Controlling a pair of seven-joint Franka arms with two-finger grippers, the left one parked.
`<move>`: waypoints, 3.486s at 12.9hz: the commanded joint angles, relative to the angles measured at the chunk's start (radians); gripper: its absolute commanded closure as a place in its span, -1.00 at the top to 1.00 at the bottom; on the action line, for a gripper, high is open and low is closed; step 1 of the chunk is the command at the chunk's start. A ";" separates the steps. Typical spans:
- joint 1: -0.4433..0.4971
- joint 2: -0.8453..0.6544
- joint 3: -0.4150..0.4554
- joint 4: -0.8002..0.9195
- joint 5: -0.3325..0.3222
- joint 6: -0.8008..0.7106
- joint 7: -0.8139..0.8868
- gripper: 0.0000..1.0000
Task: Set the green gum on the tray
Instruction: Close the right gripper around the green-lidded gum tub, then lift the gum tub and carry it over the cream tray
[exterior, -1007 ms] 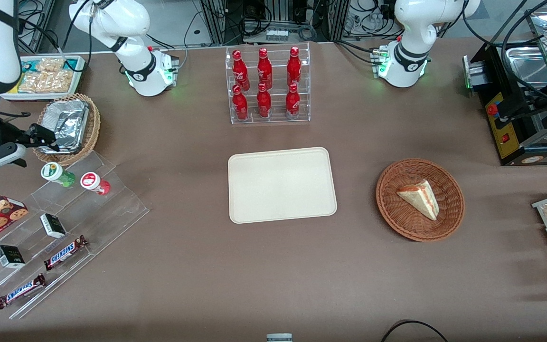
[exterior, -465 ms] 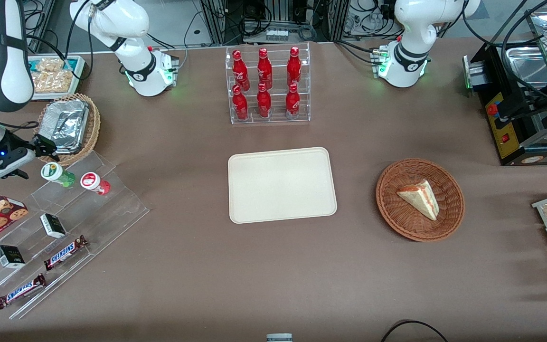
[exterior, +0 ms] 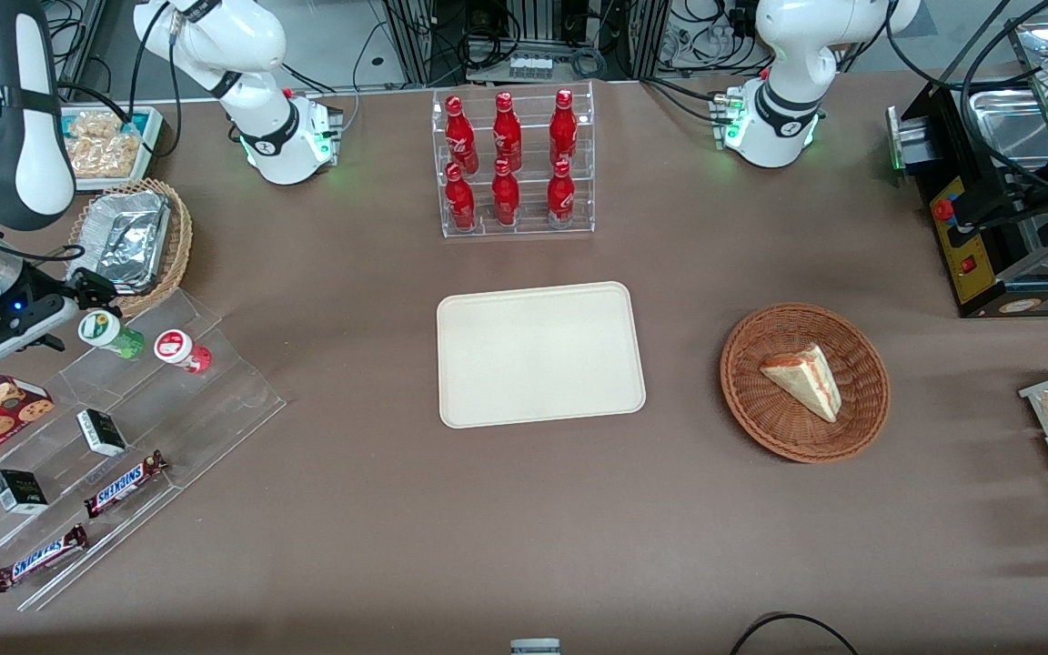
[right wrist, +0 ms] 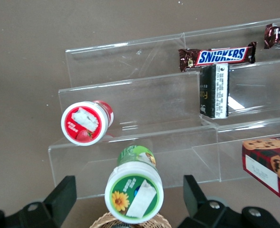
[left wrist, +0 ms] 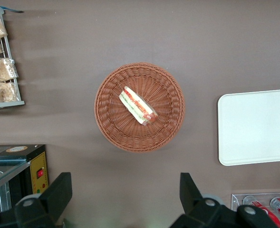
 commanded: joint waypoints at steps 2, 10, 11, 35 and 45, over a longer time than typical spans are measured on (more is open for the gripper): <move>-0.005 0.020 0.001 -0.008 -0.009 0.032 -0.010 1.00; -0.021 0.051 0.001 -0.016 -0.011 0.052 -0.048 1.00; -0.023 0.052 0.001 -0.016 -0.011 0.052 -0.048 1.00; 0.464 0.026 0.045 0.378 0.003 -0.471 0.773 -1.00; 0.836 0.395 0.045 0.705 0.058 -0.394 1.404 -1.00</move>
